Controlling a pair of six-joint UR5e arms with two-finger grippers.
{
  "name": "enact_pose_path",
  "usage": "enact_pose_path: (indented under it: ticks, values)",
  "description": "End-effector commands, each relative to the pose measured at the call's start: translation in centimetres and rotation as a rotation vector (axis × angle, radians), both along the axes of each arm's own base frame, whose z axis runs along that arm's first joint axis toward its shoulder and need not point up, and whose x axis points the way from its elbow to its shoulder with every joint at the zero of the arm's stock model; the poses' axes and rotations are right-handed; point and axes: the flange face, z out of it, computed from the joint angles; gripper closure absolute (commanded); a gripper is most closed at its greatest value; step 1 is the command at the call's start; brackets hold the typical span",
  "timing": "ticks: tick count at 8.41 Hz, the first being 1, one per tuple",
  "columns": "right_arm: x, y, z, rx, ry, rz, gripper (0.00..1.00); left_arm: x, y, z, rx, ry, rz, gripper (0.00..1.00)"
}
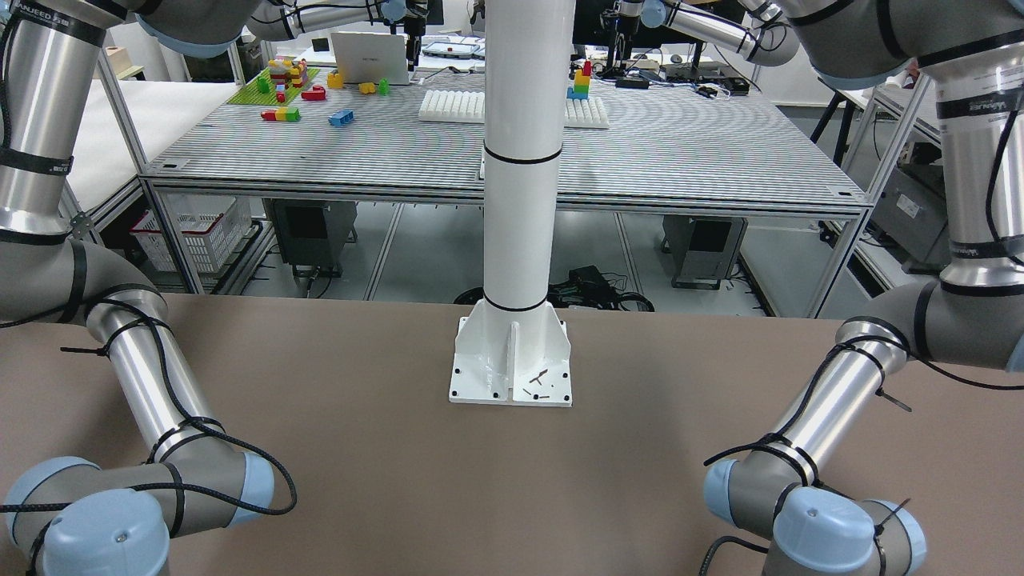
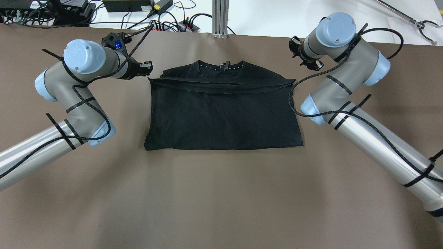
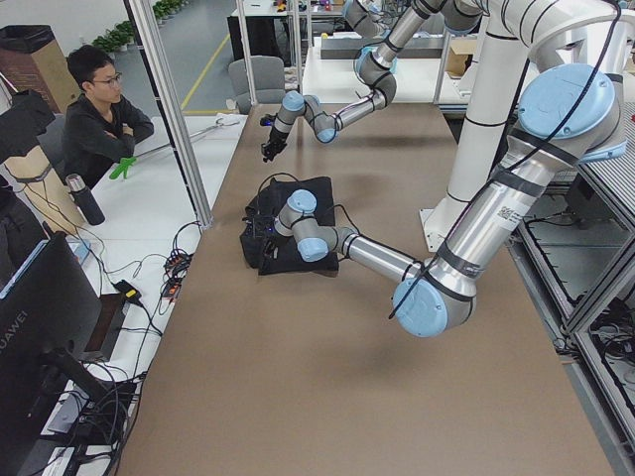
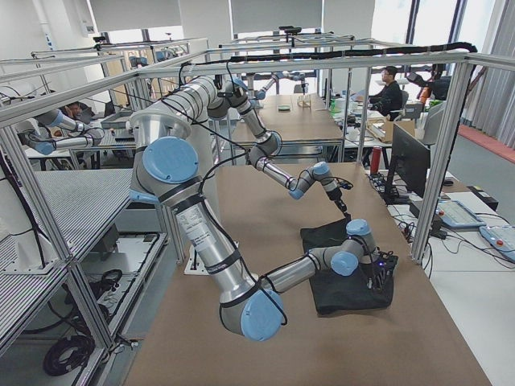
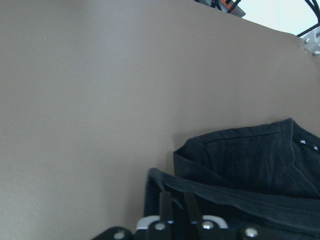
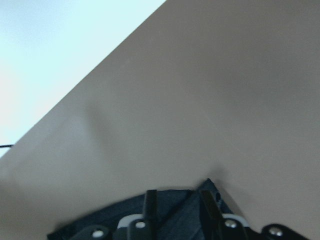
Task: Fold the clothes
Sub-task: 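Move the right gripper to the folded shirt's corner nearest the robot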
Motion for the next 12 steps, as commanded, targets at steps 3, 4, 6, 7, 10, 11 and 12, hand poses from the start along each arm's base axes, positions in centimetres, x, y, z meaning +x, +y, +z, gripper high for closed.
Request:
enact_pose_path:
  ticks: [3, 4, 6, 7, 10, 11, 12]
  values:
    - [0.5, 4.1, 2.4, 0.008, -0.071, 0.088, 0.16, -0.4, -0.3, -0.1, 0.0, 0.011, -0.011, 0.44]
    - [-0.8, 9.6, 3.4, 0.031, -0.09, 0.026, 0.18, -0.4, -0.3, -0.2, -0.001, 0.014, -0.014, 0.44]
    - [-2.8, 18.4, 5.2, 0.042, -0.108, -0.086, 0.26, -0.5, -0.2, -0.5, 0.004, 0.022, -0.021, 0.43]
    - [-4.5, 21.8, 6.9, 0.029, -0.093, -0.137, 0.3, -0.6, -0.2, -0.6, 0.007, 0.022, -0.022, 0.43]
    - [-5.4, 23.7, 10.1, -0.001, -0.047, -0.176, 0.34, -0.5, -0.2, -1.0, 0.011, 0.025, -0.024, 0.42]
    - [-5.6, 24.0, 10.4, -0.004, -0.041, -0.18, 0.34, -0.7, -0.1, -1.3, 0.018, 0.03, -0.027, 0.42]
    - [-6.0, 24.3, 10.6, 0.003, -0.03, -0.178, 0.37, -0.8, 0.1, -1.5, 0.02, 0.034, -0.027, 0.42]
